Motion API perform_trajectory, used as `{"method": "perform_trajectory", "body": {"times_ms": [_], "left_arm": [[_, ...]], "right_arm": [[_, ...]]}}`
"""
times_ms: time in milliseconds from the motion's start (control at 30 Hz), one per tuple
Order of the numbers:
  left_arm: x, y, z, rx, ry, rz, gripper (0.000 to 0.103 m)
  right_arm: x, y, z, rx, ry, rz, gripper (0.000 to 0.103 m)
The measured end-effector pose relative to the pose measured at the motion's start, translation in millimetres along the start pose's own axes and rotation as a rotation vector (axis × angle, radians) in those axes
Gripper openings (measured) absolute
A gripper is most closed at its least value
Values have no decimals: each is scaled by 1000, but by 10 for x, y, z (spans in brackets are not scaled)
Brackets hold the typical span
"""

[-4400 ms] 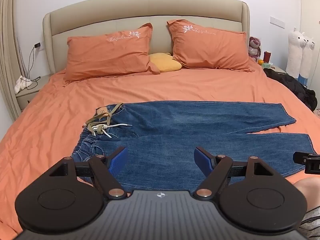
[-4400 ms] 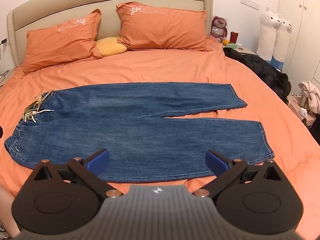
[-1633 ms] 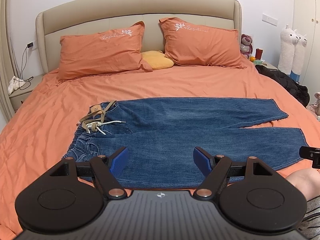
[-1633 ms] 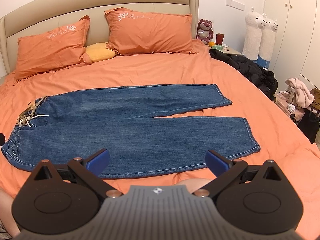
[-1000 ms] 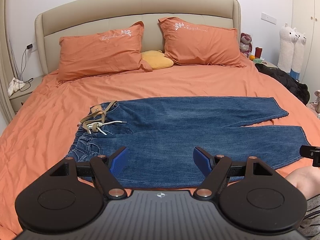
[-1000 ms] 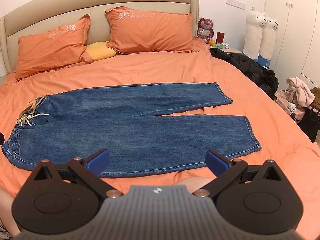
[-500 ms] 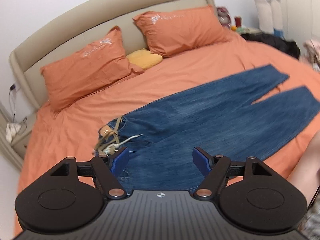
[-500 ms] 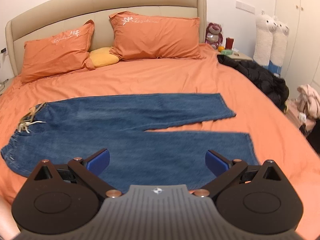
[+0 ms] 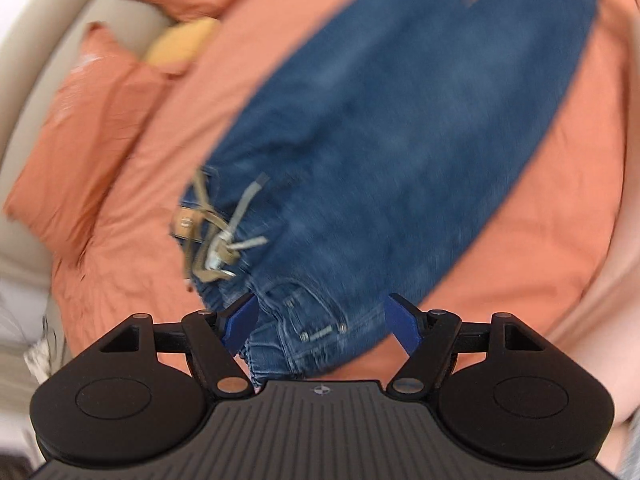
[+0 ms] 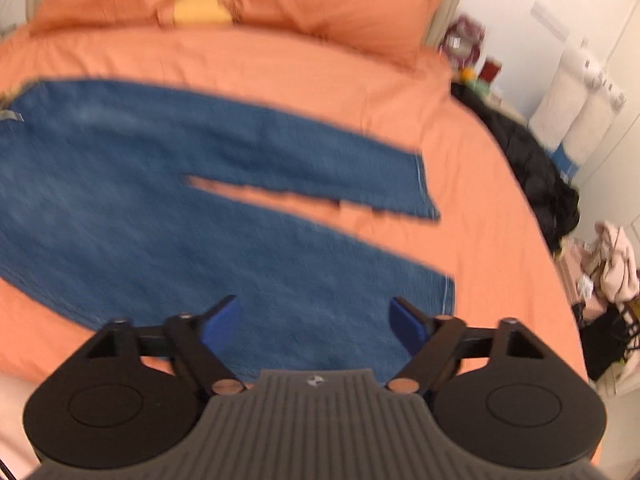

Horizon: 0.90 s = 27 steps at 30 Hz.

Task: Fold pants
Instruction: 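Grasp the waistband with the left gripper while the right gripper grasps a leg hem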

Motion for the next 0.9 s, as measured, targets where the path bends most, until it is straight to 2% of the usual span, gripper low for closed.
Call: {"method": "perform_trajectory", "body": {"times_ms": [100, 267, 367, 500, 633, 767, 800, 900], "left_arm": [[-96, -71, -337, -17, 98, -93, 85], [-177, -168, -807, -33, 198, -187, 85], [-187, -239, -978, -24, 219, -261, 85], [-196, -333, -1126, -28, 225, -343, 86], [-235, -432, -1257, -7, 230, -424, 88], [-260, -488, -1309, 36, 202, -476, 88], [-264, -486, -1306, 45, 189, -476, 86], [-277, -483, -1276, 80, 153, -469, 59]], "right_arm": [[-147, -6, -300, 2, 65, 60, 54], [-373, 54, -672, 8, 137, 152, 47], [-431, 99, -801, 4, 157, 205, 48], [-487, 166, -885, 8, 172, 310, 58], [-546, 239, -954, 7, 178, 393, 59], [-572, 287, -1004, -4, 168, 417, 59], [-575, 293, -1006, -6, 162, 420, 59], [-594, 292, -1003, -13, 141, 428, 61]]}}
Point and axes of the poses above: each gripper's, at about its wrist camera, not at the fingertips, and z roughly against the way its jaws point, y to its left, x to its top, the point moved 5 cm from there along -z, roughly the way its jaws point, and after that the axes turned 10 degrees about -x, right-handed, at the moved point
